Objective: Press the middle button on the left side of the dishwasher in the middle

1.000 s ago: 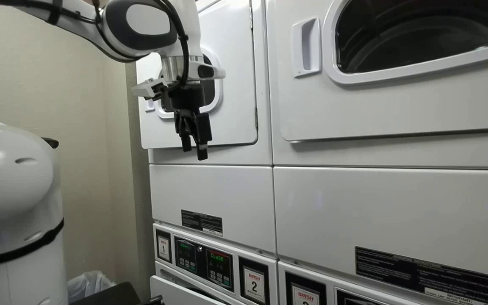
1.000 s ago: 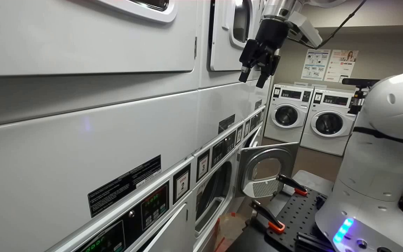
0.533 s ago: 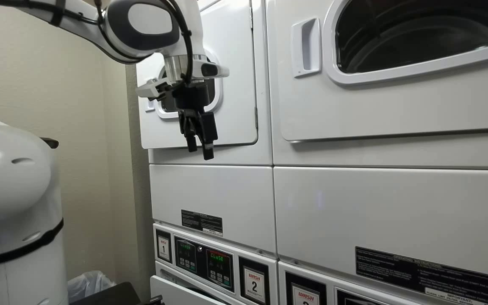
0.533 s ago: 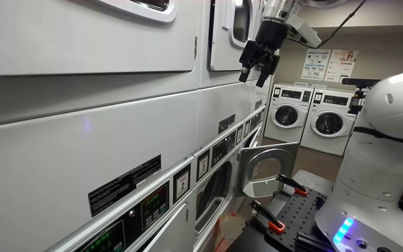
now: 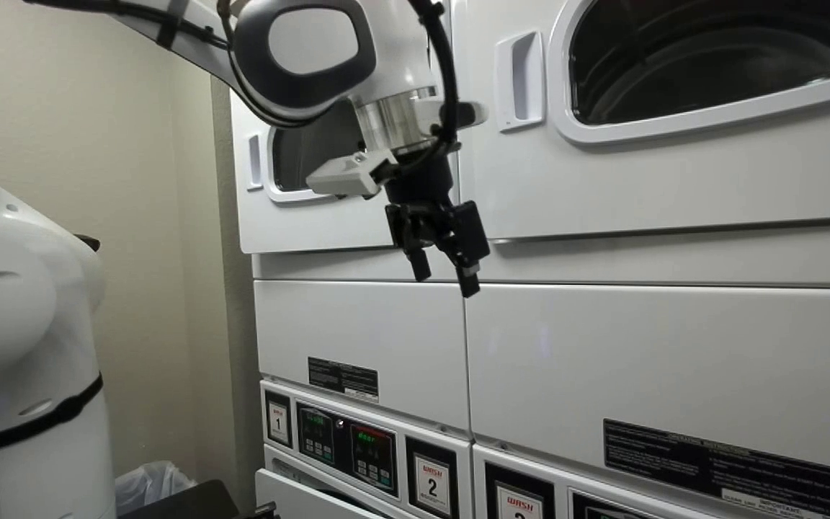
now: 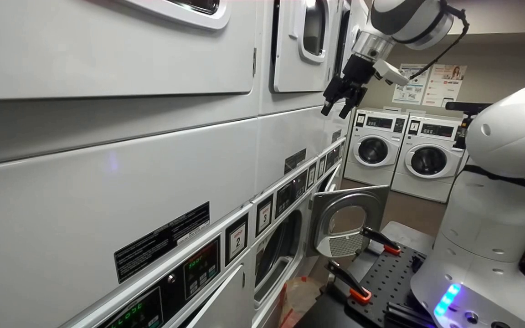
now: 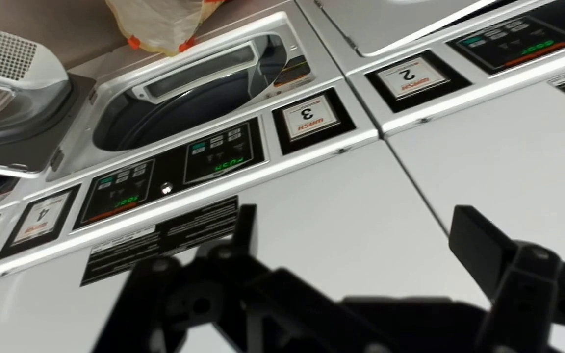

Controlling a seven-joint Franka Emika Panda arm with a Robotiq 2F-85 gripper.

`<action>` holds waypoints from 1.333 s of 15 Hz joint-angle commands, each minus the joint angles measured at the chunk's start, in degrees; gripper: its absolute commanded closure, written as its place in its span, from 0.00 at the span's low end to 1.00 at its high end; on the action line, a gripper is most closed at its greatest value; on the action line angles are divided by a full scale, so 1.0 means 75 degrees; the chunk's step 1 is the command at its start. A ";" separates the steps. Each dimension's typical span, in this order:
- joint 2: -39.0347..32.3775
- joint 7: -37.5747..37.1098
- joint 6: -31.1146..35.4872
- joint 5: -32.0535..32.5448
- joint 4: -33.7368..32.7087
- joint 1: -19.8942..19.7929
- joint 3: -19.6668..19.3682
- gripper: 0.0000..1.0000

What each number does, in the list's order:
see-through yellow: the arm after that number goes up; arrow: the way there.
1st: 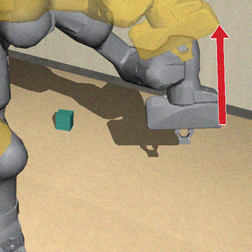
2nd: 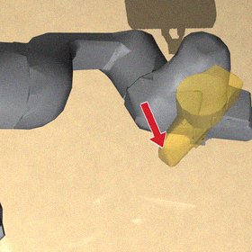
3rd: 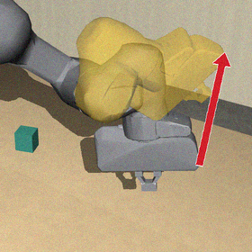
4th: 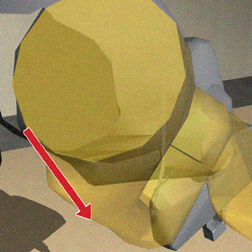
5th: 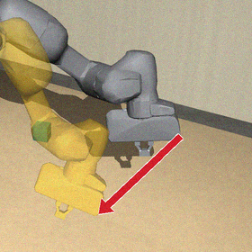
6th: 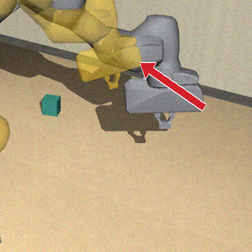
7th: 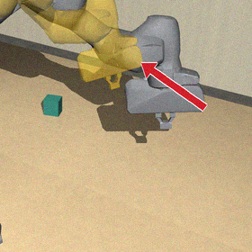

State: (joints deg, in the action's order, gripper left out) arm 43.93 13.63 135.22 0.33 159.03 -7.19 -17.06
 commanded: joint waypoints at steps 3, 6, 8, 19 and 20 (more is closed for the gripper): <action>-0.2064 0.1472 0.1750 0.0014 -0.0313 0.0089 -0.1024 0.00; -0.2928 0.2108 0.2584 -0.0231 -0.0364 0.0323 -0.1409 0.00; -0.3412 0.2521 0.3069 -0.0374 -0.0377 0.0461 -0.1604 0.25; -0.4831 0.4987 0.4120 -0.2189 -0.0559 0.1720 -0.3078 0.99; -0.4930 0.5241 0.4179 -0.2446 -0.0563 0.1865 -0.3195 1.00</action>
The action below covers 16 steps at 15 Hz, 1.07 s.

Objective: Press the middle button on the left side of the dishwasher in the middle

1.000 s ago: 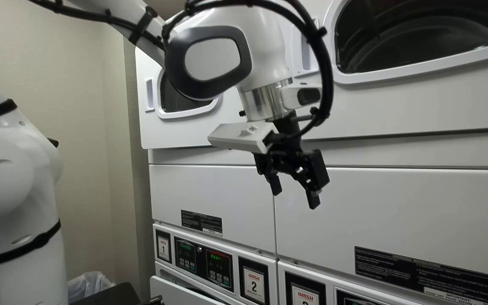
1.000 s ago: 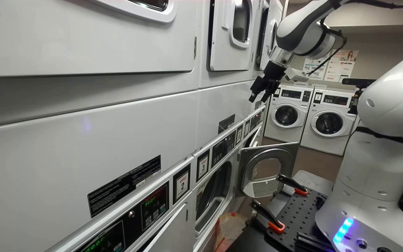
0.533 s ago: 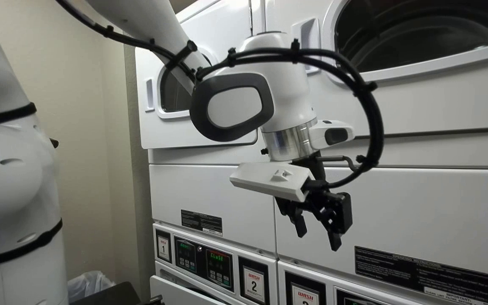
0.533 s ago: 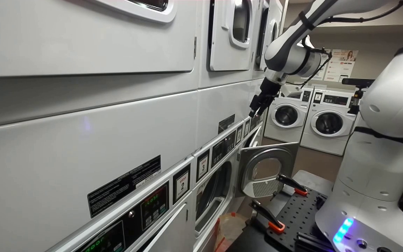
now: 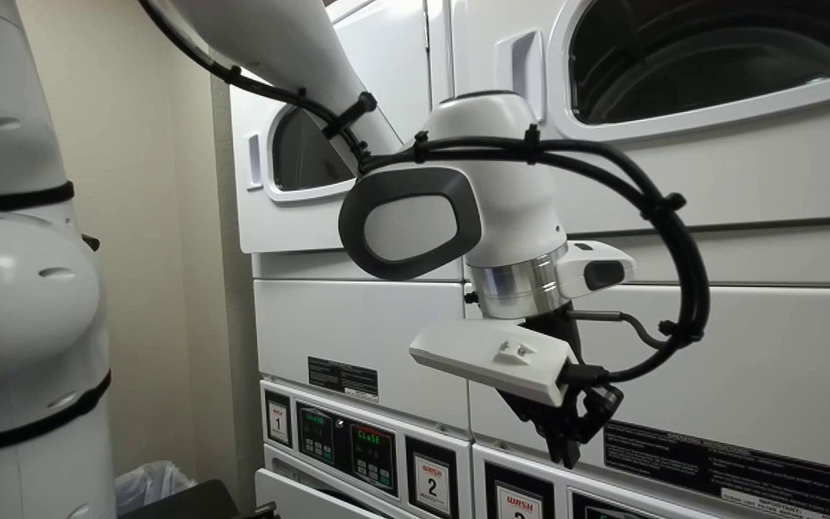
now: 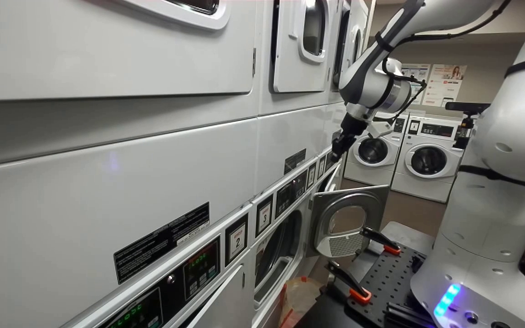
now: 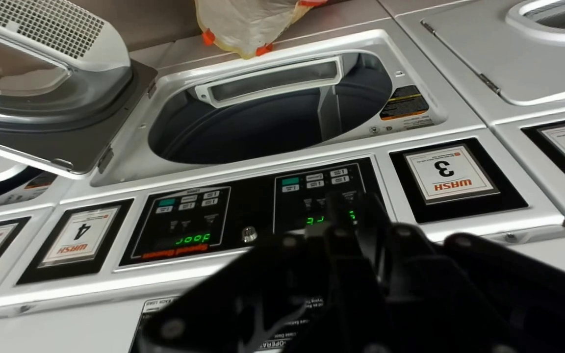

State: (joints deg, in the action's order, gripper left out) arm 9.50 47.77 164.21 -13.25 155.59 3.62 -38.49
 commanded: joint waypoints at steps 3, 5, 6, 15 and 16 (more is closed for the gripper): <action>-0.0567 0.1227 0.0542 -0.1319 -0.0140 0.0719 -0.0560 1.00; -0.0392 0.0956 0.0371 -0.1137 -0.0049 0.0539 -0.0442 0.99; -0.0471 0.0961 0.0482 -0.1264 -0.0070 0.0591 -0.0455 0.99; -0.0973 0.1453 0.0615 -0.2344 -0.0209 0.1035 -0.0572 1.00; -0.1091 0.1703 0.0623 -0.2744 -0.0280 0.1133 -0.0582 1.00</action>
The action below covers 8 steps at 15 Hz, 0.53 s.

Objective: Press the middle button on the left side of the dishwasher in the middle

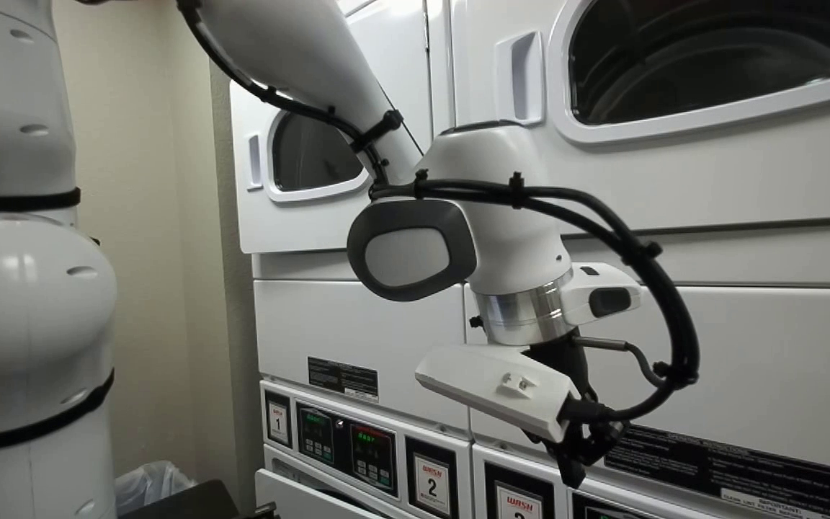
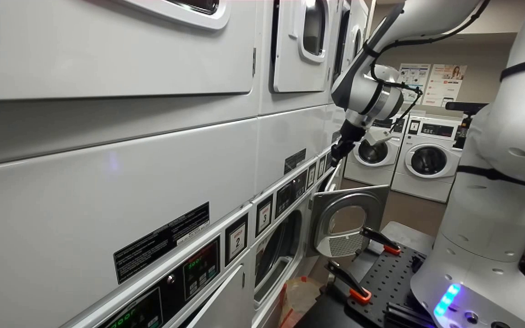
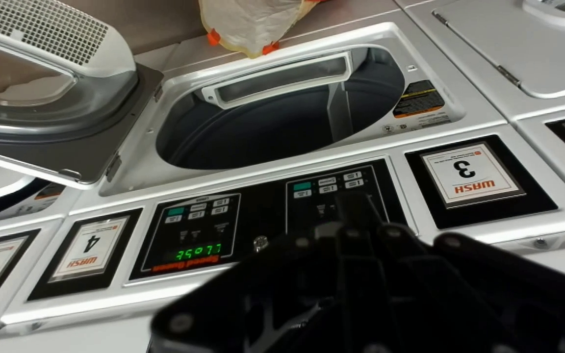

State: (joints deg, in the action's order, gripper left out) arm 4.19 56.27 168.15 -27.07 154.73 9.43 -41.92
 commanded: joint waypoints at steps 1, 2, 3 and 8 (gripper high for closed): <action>-0.0543 0.0838 0.0105 -0.1317 -0.0254 0.0433 -0.0109 1.00; -0.0708 0.1182 0.0070 -0.1790 -0.0379 0.0496 -0.0077 1.00; -0.0871 0.1540 0.0041 -0.2255 -0.0509 0.0523 -0.0025 1.00; -0.2158 0.4188 -0.0286 -0.5278 -0.1675 0.0170 0.0634 1.00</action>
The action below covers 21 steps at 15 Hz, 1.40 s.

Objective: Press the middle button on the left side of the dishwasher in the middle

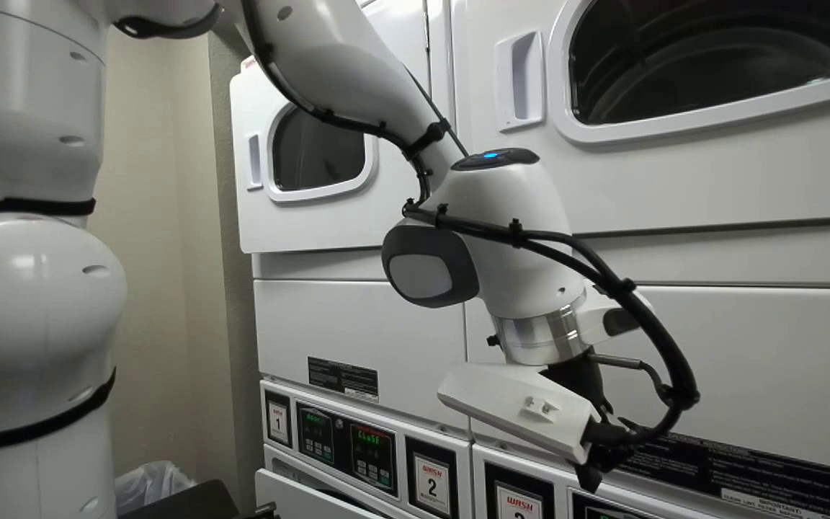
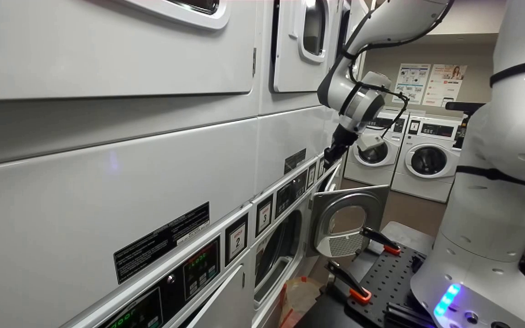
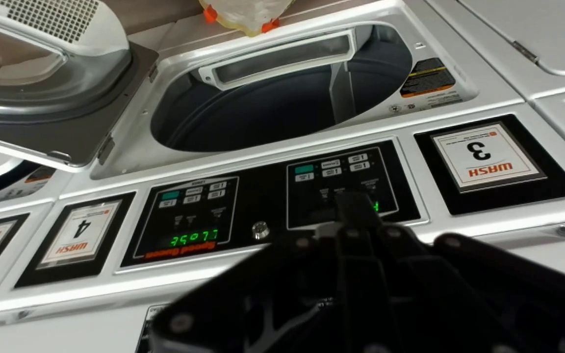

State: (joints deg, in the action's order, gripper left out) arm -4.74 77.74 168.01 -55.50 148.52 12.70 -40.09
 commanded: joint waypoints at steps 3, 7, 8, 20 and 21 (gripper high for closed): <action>-0.2178 0.2932 -0.0612 -0.3338 -0.1750 -0.0801 0.0914 1.00; -0.3849 0.4405 -0.1115 -0.4984 -0.2761 -0.1492 0.1449 1.00; -0.4177 0.4570 -0.1192 -0.5161 -0.2950 -0.1608 0.1527 1.00; -0.5905 0.4977 -0.1286 -0.5973 -0.4347 -0.1872 0.2020 1.00; -0.5961 0.5075 -0.1313 -0.6136 -0.4414 -0.1885 0.2066 1.00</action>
State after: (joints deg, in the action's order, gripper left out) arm -48.66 112.28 159.28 -97.94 117.15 -0.54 -25.48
